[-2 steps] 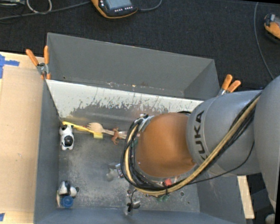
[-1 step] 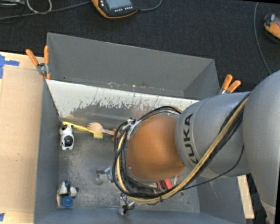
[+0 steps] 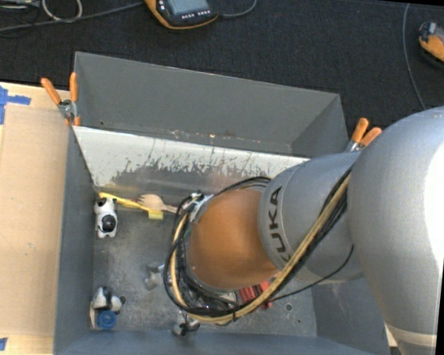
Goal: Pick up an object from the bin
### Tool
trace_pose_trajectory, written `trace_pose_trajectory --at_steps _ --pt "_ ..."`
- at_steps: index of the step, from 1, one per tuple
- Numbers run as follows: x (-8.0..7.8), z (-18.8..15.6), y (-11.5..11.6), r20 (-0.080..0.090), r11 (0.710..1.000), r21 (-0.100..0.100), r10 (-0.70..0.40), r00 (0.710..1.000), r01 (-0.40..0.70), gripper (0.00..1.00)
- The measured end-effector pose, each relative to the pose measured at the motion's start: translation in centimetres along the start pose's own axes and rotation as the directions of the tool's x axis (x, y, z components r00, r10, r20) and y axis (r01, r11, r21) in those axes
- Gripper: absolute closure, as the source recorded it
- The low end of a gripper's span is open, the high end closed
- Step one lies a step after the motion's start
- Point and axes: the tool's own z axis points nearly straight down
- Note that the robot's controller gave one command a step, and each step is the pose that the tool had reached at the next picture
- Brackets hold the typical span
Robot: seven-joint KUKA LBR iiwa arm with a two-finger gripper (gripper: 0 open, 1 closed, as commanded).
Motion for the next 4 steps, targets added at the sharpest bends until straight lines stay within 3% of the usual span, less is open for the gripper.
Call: trace_pose_trajectory --at_steps 1,4 --pt "-3.6 0.4 5.8 -0.01 0.992 -0.007 -0.128 0.992 0.128 1.0" --pt "-3.5 -2.5 5.9 -0.014 0.992 -0.009 -0.124 0.992 0.124 1.0"
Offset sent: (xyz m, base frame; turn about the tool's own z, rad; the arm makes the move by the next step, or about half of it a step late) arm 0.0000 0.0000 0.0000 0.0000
